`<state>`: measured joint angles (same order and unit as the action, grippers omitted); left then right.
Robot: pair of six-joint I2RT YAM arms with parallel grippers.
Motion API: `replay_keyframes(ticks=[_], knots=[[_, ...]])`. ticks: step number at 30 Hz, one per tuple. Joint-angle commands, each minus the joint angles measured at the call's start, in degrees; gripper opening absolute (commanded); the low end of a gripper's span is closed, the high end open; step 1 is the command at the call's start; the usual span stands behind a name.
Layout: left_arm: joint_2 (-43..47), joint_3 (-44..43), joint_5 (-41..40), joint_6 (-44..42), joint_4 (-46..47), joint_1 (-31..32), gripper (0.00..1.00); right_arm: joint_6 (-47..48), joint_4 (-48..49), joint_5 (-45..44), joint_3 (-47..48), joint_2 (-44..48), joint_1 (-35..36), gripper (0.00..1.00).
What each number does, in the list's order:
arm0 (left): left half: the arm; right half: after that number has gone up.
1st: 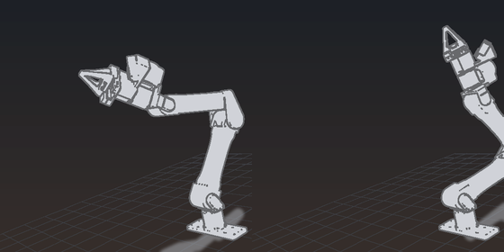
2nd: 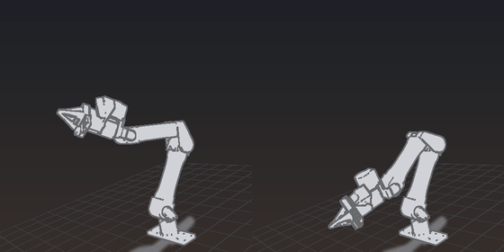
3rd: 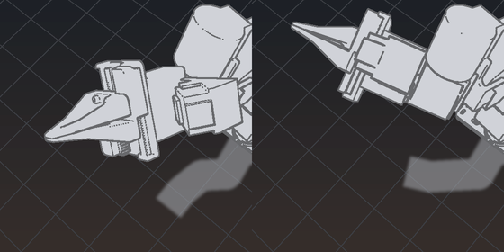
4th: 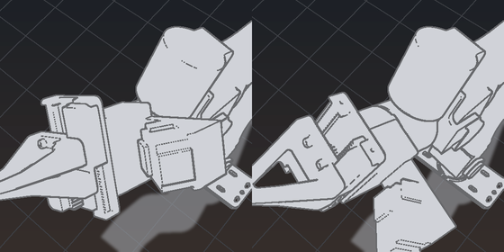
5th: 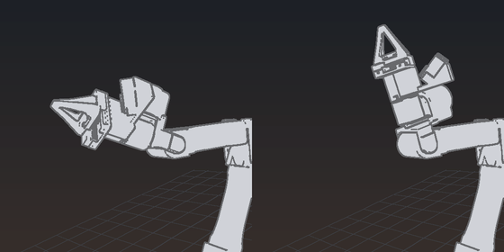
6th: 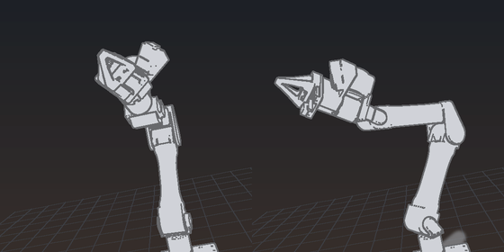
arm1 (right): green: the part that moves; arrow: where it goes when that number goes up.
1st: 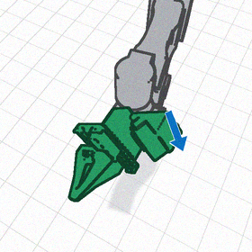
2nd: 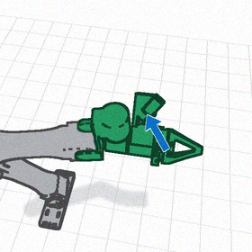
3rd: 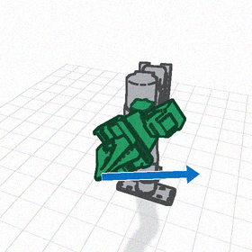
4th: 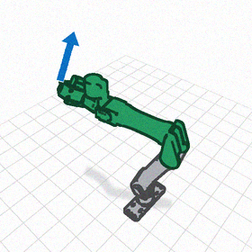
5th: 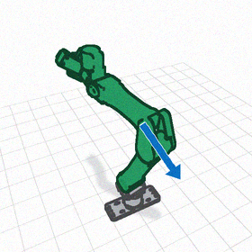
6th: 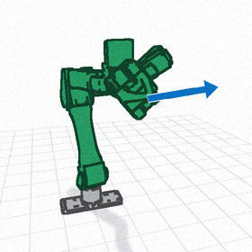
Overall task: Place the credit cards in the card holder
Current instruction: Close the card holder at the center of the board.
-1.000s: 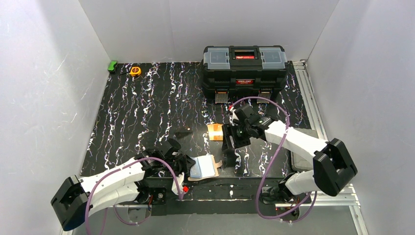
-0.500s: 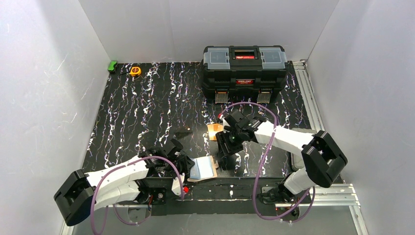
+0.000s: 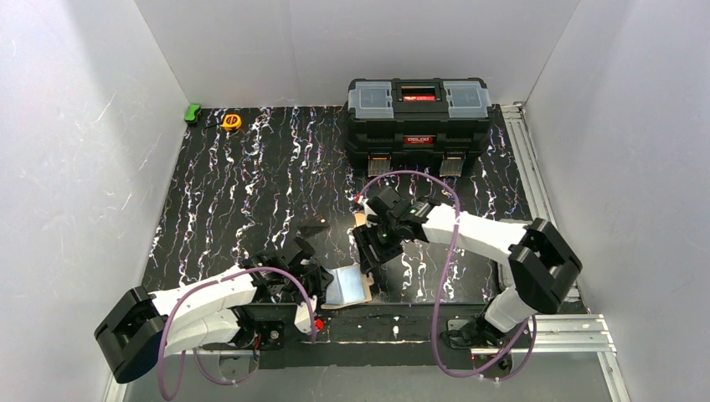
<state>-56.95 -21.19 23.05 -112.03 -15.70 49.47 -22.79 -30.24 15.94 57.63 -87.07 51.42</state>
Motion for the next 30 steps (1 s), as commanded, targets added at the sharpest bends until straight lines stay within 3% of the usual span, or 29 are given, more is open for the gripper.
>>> replay_keyframes(ticks=[1, 6, 9, 18, 22, 25, 30], knots=[[-0.24, -1.83, -0.29, 0.20, -0.60, 0.20, 0.00, -0.08, -3.79, -3.73, 3.13, -4.13, 1.58, 0.64], [-0.44, -1.74, -0.45, -0.05, -0.56, 0.20, 0.00, -1.25, -2.81, -4.61, 1.26, -4.21, 1.54, 0.52], [-0.34, -1.74, -0.55, -0.12, -0.63, 0.23, 0.00, -1.58, -2.46, -5.16, 1.15, -3.72, 1.55, 0.36], [-1.15, -2.41, -0.88, -0.32, -1.39, 0.25, 0.00, -2.07, -2.01, -6.08, 0.53, -2.12, 1.58, 0.05], [-2.87, -3.97, -1.36, 0.83, -1.98, 0.18, 0.00, -2.35, -1.45, -6.36, -0.78, -1.26, 1.58, 0.01], [-6.13, -6.22, -3.65, 2.78, -2.81, 0.19, 0.18, -2.05, -0.01, -6.35, -1.92, -0.99, 1.58, 0.01], [-9.94, -11.33, -3.74, 4.98, -5.20, 0.25, 0.24, -1.69, 4.57, -3.70, -3.54, -1.82, 1.21, 0.01]])
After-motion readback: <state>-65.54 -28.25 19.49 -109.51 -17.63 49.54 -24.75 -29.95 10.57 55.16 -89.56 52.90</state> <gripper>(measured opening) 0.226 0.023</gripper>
